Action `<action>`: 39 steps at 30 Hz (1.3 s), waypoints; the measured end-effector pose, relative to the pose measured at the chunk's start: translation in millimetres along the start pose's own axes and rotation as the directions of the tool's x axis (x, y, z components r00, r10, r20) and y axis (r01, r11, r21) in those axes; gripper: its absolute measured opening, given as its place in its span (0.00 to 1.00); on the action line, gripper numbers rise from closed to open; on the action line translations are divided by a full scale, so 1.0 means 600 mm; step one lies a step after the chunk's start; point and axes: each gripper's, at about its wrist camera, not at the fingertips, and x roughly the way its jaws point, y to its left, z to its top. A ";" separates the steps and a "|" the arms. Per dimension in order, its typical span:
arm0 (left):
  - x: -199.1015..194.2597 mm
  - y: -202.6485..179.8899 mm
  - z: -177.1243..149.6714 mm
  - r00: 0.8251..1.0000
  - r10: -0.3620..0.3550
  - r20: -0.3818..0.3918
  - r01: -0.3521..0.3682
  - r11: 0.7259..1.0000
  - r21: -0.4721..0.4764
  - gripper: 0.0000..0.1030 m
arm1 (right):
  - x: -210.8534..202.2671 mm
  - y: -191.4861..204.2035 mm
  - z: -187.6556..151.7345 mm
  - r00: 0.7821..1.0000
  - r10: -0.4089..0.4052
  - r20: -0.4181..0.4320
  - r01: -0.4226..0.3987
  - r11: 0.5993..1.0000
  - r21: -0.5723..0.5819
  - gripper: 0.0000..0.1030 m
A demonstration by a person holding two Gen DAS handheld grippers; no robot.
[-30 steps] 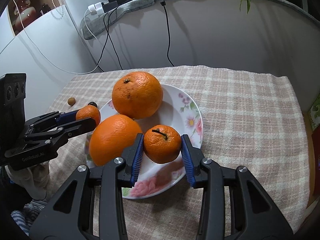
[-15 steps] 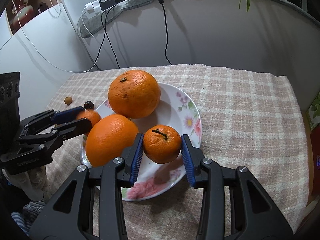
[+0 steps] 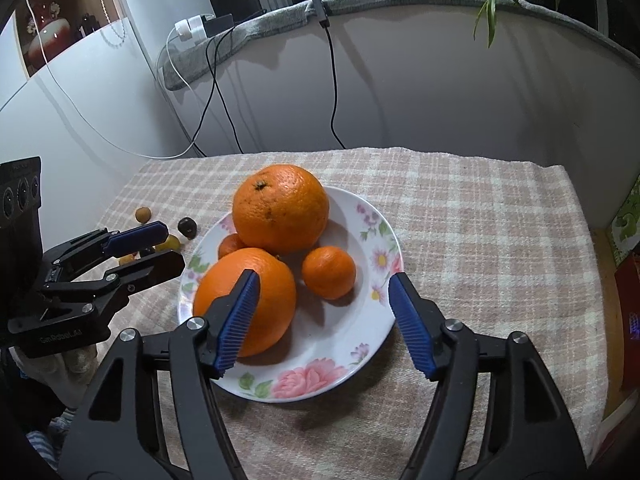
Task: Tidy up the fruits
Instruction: 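Open both tools to release the mandarins on the plate and withdraw, then grasp the greenish kiwi with the right tool while the left tool grasps a brown kiwi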
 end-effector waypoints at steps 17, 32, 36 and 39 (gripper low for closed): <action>-0.138 0.110 -0.015 0.986 0.150 0.066 -0.147 0.988 -0.053 0.53 | -0.018 0.102 0.029 0.994 0.102 0.039 -0.098 0.991 -0.095 0.71; -0.206 0.230 -0.104 0.968 0.252 0.000 -0.249 0.954 -0.167 0.53 | 0.064 0.217 0.039 0.978 0.202 -0.043 -0.207 0.960 -0.190 0.71; -0.175 0.226 -0.116 0.976 0.218 -0.017 -0.217 0.960 -0.177 0.49 | 0.096 0.243 0.035 0.978 0.193 -0.079 -0.206 0.956 -0.209 0.71; -0.149 0.220 -0.116 0.980 0.195 -0.028 -0.196 0.964 -0.177 0.44 | 0.122 0.261 0.032 0.977 0.180 -0.110 -0.201 0.952 -0.232 0.71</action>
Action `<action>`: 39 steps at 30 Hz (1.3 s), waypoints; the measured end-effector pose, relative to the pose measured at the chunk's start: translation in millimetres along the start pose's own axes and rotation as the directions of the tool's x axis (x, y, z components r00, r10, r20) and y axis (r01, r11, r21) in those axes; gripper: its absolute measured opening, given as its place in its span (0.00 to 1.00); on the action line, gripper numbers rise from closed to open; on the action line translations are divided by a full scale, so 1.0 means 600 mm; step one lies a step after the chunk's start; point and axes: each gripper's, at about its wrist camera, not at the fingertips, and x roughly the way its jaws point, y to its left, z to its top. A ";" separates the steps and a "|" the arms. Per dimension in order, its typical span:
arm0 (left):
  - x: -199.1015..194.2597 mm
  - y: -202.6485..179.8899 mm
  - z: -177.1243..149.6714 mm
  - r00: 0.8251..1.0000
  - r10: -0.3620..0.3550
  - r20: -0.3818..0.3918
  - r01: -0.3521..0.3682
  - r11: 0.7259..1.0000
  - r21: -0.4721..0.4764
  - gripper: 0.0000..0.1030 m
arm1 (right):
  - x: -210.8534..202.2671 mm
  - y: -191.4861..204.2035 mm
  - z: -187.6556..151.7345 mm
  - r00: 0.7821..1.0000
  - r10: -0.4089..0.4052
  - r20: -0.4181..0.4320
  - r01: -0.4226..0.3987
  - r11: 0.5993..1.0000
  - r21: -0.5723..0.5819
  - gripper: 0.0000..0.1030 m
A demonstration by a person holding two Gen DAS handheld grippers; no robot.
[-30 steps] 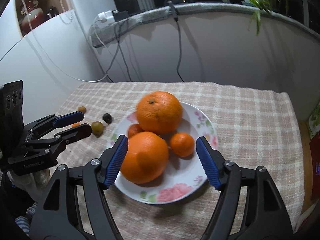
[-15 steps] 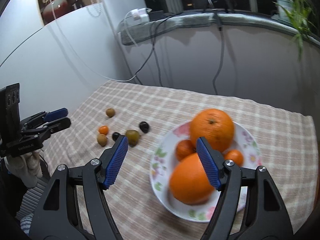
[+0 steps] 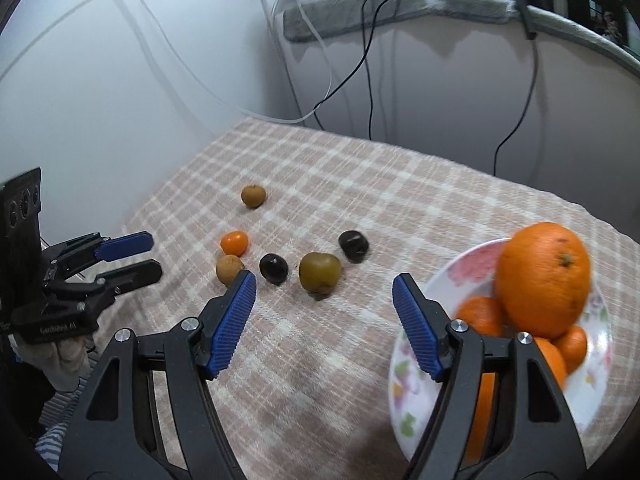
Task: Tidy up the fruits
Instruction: 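Grasp the greenish kiwi with the right tool while the left tool grasps a brown kiwi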
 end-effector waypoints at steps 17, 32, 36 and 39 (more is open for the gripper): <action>0.088 -0.013 -0.002 0.995 -0.007 -0.097 0.007 1.000 -0.002 0.31 | 0.094 -0.004 0.009 0.992 -0.002 -0.125 0.003 1.000 0.004 0.50; 0.106 -0.009 -0.005 0.994 0.000 -0.106 -0.001 1.000 -0.003 0.27 | 0.121 0.008 0.023 0.987 -0.052 -0.152 0.044 0.997 -0.061 0.41; 0.105 -0.008 -0.007 0.995 -0.002 -0.103 0.002 1.000 -0.008 0.27 | 0.123 0.014 0.025 0.986 -0.040 -0.163 0.028 0.997 -0.072 0.32; 0.100 -0.007 -0.006 0.995 -0.005 -0.097 0.003 1.000 -0.014 0.27 | 0.123 0.018 0.025 0.986 -0.047 -0.159 0.034 0.996 -0.082 0.30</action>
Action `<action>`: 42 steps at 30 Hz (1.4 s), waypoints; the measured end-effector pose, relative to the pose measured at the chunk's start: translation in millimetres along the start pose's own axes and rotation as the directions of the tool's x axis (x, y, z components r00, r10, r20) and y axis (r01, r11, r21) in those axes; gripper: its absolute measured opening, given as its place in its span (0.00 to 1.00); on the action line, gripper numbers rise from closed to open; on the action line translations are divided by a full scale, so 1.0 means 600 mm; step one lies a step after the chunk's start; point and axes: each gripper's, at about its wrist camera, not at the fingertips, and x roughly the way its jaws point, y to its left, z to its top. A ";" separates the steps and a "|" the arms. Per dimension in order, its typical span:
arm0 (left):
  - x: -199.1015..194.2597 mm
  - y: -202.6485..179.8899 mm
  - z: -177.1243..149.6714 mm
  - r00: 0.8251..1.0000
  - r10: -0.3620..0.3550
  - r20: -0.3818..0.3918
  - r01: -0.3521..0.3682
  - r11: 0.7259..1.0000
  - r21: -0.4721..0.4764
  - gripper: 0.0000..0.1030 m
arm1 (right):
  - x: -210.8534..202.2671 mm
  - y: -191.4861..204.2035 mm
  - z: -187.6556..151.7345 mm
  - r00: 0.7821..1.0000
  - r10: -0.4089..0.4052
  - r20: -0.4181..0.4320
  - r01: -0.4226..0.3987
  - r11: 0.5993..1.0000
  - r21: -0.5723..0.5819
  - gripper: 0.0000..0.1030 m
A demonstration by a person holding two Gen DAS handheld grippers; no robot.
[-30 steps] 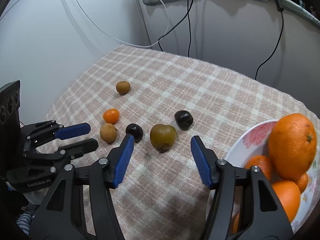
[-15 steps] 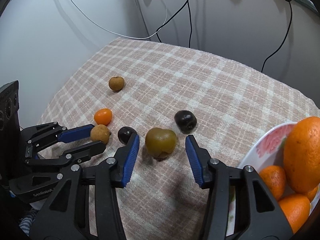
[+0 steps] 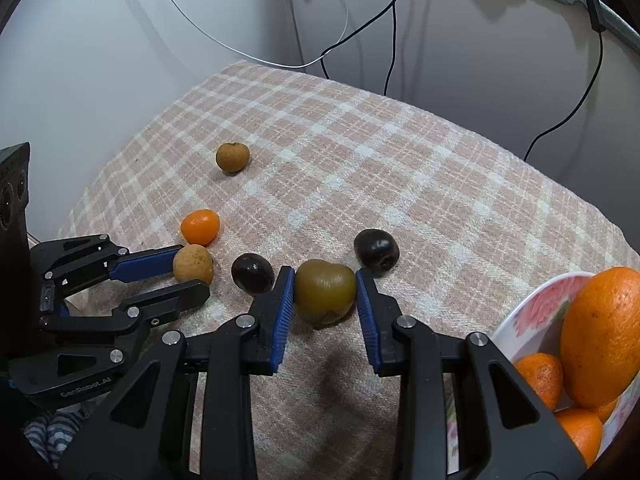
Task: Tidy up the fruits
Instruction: 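Grasp the greenish kiwi with the right tool while the left tool grasps a brown kiwi, then carry both kiwis onto the plate and open both tools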
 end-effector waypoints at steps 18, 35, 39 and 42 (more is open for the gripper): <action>-0.050 -0.051 0.015 0.995 -0.084 0.054 0.083 0.996 0.025 0.27 | -0.122 -0.037 -0.038 0.990 0.025 0.136 -0.035 0.997 0.067 0.30; -0.037 -0.193 0.039 0.976 -0.211 0.048 0.202 0.970 0.138 0.27 | -0.247 -0.151 -0.142 0.974 -0.095 0.205 0.054 0.979 0.197 0.30; -0.029 -0.226 0.042 0.973 -0.225 0.040 0.215 0.961 0.174 0.27 | -0.267 -0.176 -0.160 0.970 -0.109 0.216 0.059 0.972 0.228 0.30; -0.015 -0.246 0.044 0.974 -0.227 0.026 0.218 0.957 0.190 0.27 | -0.276 -0.191 -0.171 0.968 -0.116 0.223 0.059 0.967 0.249 0.30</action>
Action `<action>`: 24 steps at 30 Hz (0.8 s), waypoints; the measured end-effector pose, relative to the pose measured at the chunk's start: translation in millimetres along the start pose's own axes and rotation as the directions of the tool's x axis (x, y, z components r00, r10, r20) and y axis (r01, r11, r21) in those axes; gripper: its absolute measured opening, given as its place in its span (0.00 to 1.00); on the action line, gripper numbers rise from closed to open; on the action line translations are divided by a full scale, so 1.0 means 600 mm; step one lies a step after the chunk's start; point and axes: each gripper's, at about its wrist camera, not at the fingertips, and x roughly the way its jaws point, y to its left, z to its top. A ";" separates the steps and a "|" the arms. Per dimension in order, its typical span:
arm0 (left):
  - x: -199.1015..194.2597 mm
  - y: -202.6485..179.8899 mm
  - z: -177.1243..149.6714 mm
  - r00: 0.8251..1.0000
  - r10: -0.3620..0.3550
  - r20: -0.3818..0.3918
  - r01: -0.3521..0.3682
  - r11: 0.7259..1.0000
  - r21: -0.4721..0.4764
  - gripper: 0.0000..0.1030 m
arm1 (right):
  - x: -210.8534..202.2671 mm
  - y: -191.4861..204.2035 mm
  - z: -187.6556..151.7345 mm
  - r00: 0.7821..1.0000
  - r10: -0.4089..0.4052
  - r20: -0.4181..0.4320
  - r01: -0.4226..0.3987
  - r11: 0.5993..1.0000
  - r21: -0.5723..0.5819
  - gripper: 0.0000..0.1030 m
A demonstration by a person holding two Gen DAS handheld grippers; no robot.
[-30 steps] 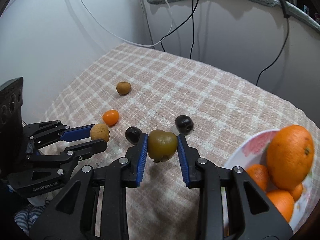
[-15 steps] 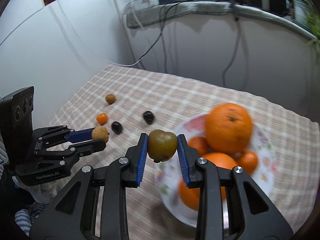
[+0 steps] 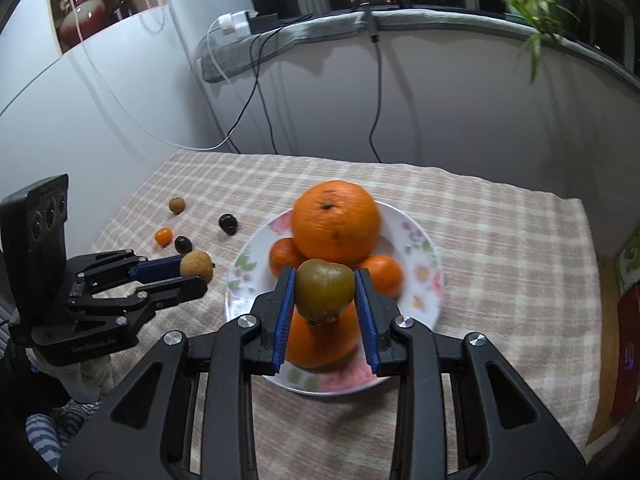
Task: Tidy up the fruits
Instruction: 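Carry both kiwis onto the plate and open both tools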
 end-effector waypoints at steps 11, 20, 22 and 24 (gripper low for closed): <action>0.031 -0.024 0.009 1.000 0.007 -0.022 -0.007 1.000 0.029 0.27 | 0.004 -0.051 -0.011 0.999 -0.046 -0.007 0.046 0.998 0.052 0.30; 0.038 -0.025 0.008 0.999 0.006 -0.034 -0.005 1.000 0.030 0.27 | 0.020 -0.065 -0.021 0.998 -0.056 -0.036 0.058 0.996 0.073 0.30; 0.039 -0.024 0.008 0.999 0.005 -0.036 -0.004 1.000 0.031 0.27 | 0.022 -0.066 -0.020 0.998 -0.056 -0.038 0.059 0.995 0.076 0.30; 0.039 -0.024 0.009 0.999 0.005 -0.035 -0.004 0.999 0.032 0.27 | 0.022 -0.065 -0.020 0.997 -0.061 -0.038 0.064 0.995 0.076 0.30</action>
